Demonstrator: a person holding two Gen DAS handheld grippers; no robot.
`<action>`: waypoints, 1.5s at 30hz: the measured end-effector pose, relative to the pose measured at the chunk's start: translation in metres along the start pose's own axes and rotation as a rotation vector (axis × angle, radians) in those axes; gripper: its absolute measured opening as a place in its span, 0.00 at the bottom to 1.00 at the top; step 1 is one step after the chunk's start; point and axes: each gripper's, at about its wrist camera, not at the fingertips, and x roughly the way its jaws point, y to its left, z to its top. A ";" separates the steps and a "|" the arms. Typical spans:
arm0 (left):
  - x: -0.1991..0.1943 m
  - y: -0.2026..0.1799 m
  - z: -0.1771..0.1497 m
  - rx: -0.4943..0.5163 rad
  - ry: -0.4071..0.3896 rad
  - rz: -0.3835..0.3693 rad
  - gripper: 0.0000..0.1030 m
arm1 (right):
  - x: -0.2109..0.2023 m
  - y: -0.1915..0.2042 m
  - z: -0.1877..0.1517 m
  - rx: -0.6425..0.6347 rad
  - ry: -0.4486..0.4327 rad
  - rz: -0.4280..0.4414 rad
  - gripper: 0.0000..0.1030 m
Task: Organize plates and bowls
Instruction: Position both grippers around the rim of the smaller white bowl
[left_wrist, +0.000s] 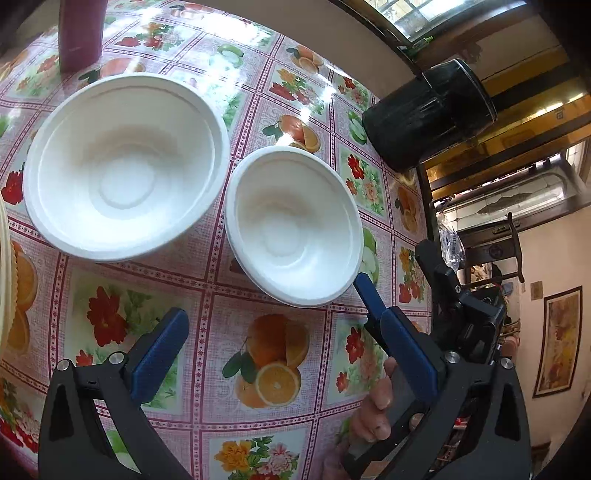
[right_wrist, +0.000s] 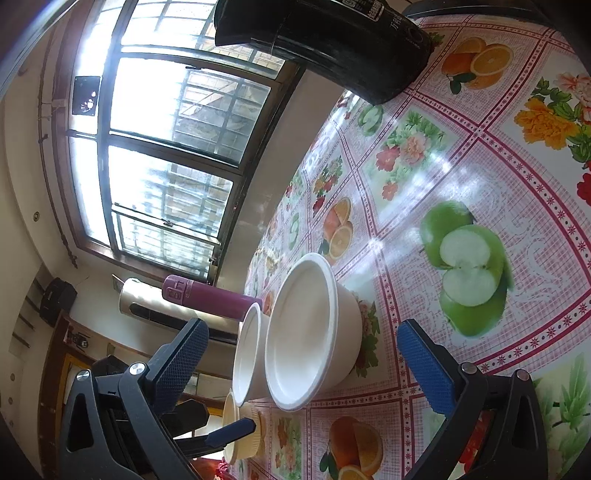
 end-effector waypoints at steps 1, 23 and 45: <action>0.001 0.001 -0.001 -0.005 0.000 -0.006 1.00 | 0.002 0.001 0.000 0.002 -0.001 0.005 1.00; 0.004 -0.009 -0.016 0.116 -0.124 0.090 1.00 | 0.006 0.017 -0.002 -0.057 -0.020 -0.033 1.00; -0.118 -0.145 -0.188 1.058 -1.312 0.961 1.00 | -0.075 0.076 0.009 -0.280 -0.294 -0.055 1.00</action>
